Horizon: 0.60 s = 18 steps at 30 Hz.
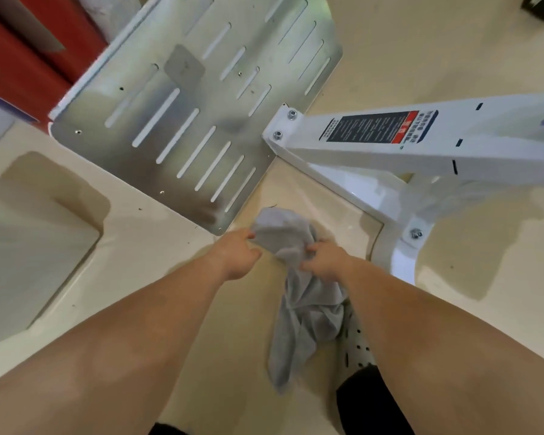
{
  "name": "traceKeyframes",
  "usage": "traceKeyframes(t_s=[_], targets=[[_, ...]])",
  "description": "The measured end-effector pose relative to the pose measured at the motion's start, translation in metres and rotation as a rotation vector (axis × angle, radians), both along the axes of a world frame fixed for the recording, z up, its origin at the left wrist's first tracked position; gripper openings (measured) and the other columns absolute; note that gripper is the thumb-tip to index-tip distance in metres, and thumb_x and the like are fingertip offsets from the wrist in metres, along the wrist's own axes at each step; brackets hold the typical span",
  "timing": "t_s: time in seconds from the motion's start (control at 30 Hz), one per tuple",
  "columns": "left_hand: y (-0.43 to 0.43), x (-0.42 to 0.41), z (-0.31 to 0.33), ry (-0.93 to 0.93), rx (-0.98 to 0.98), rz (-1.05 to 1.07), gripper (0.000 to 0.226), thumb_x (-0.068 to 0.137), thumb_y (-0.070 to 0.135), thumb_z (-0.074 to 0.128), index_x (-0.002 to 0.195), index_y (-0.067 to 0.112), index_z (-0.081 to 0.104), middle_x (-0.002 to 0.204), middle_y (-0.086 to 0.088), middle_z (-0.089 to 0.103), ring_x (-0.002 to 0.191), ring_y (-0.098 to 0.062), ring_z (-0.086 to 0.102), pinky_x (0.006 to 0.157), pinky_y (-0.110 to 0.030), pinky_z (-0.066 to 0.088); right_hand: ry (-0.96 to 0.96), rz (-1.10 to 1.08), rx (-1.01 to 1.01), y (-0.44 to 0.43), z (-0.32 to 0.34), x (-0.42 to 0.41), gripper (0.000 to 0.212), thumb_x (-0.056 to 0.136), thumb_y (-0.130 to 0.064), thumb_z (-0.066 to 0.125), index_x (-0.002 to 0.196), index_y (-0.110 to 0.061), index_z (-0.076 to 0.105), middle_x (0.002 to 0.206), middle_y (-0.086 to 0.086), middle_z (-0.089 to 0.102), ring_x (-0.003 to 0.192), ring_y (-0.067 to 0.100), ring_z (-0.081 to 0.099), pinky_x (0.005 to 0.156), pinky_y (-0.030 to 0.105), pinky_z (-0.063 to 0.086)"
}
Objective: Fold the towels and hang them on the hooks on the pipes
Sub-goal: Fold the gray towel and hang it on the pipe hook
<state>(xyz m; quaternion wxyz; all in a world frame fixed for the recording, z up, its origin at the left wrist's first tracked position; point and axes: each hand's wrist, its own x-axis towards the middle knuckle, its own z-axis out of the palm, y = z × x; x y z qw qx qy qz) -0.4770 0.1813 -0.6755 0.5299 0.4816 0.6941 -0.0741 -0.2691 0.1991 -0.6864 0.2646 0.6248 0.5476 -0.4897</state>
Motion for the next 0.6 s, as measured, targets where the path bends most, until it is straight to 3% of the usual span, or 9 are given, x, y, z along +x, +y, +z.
traceKeyframes(t_s=[0.1, 0.2, 0.33, 0.43, 0.5, 0.53, 0.6], targets=[[-0.001, -0.005, 0.0, 0.006, -0.007, 0.013, 0.054, 0.099, 0.029, 0.058, 0.151, 0.021, 0.044, 0.152, -0.007, 0.049, 0.129, -0.028, 0.054, 0.099, -0.032, 0.044, 0.056, -0.042, -0.006, 0.001, 0.006, -0.005, 0.049, 0.099, -0.032, 0.055, 0.142, -0.011, 0.052, 0.143, 0.013, 0.052, 0.122, 0.031, 0.055, 0.105, 0.041, 0.046], [0.0, -0.007, 0.023, 0.008, -0.032, 0.077, 0.054, 0.099, 0.03, 0.059, 0.151, 0.024, 0.043, 0.149, -0.008, 0.05, 0.124, -0.027, 0.056, 0.096, -0.031, 0.045, 0.151, -0.175, 0.046, 0.006, 0.034, -0.011, 0.038, 0.102, -0.015, 0.05, 0.139, -0.013, 0.057, 0.142, 0.011, 0.055, 0.126, 0.029, 0.054, 0.104, 0.036, 0.042], [0.001, -0.009, 0.077, -0.067, -0.05, 0.34, 0.05, 0.098, 0.029, 0.061, 0.146, 0.023, 0.047, 0.131, -0.007, 0.058, 0.1, -0.024, 0.058, 0.086, -0.029, 0.044, 0.259, -0.254, 0.085, 0.014, 0.1, -0.028, 0.043, 0.1, -0.009, 0.049, 0.141, -0.02, 0.057, 0.152, 0.003, 0.046, 0.134, 0.024, 0.047, 0.111, 0.033, 0.037], [-0.004, -0.013, 0.14, -0.117, -0.068, 0.505, 0.046, 0.096, 0.028, 0.065, 0.14, 0.022, 0.051, 0.123, -0.01, 0.061, 0.079, -0.022, 0.057, 0.066, -0.027, 0.045, 0.345, -0.31, 0.095, 0.02, 0.17, -0.042, 0.044, 0.099, -0.005, 0.051, 0.139, -0.019, 0.059, 0.144, -0.001, 0.052, 0.124, 0.017, 0.051, 0.103, 0.023, 0.042], [-0.009, -0.018, 0.194, -0.13, -0.046, 0.559, 0.047, 0.094, 0.03, 0.067, 0.138, 0.021, 0.053, 0.121, -0.012, 0.062, 0.076, -0.021, 0.057, 0.062, -0.027, 0.043, 0.418, -0.332, 0.094, 0.023, 0.231, -0.05, 0.039, 0.1, -0.003, 0.051, 0.133, -0.019, 0.062, 0.12, -0.008, 0.059, 0.102, 0.008, 0.054, 0.082, 0.012, 0.042], [-0.012, -0.022, 0.224, -0.138, -0.029, 0.579, 0.047, 0.094, 0.033, 0.068, 0.137, 0.02, 0.053, 0.118, -0.012, 0.064, 0.078, -0.022, 0.057, 0.065, -0.027, 0.043, 0.449, -0.34, 0.09, 0.024, 0.261, -0.052, 0.036, 0.1, -0.005, 0.051, 0.129, -0.022, 0.063, 0.111, -0.012, 0.058, 0.095, 0.005, 0.054, 0.078, 0.013, 0.042], [-0.016, -0.028, 0.288, -0.143, 0.017, 0.623, 0.04, 0.094, 0.037, 0.067, 0.128, 0.023, 0.053, 0.11, -0.007, 0.065, 0.082, -0.022, 0.058, 0.071, -0.029, 0.045, 0.487, -0.374, 0.084, 0.023, 0.321, -0.058, 0.034, 0.1, -0.01, 0.054, 0.127, -0.028, 0.064, 0.115, -0.01, 0.059, 0.102, 0.008, 0.056, 0.09, 0.022, 0.044]])
